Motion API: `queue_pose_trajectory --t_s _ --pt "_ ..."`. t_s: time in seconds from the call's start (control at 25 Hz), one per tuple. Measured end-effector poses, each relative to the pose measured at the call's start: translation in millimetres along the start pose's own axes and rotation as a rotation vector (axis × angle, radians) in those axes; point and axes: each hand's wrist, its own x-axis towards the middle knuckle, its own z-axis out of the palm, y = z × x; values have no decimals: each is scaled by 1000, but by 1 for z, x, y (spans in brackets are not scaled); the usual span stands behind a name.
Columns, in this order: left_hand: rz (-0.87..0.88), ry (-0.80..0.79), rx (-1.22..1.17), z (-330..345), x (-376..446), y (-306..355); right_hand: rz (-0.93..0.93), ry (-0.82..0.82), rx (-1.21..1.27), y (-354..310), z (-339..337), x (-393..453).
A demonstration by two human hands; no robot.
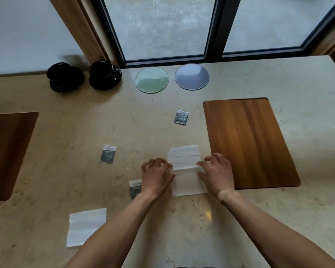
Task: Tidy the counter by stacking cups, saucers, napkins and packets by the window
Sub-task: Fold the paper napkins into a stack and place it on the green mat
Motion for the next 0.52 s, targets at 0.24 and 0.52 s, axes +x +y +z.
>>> queue_pose_trajectory --t_s 0.24,0.52 --pt "15 16 -43 11 9 -4 58 -23 91 0 2 7" --pt "18 37 -55 15 12 -2 89 -62 110 -2 0 10"
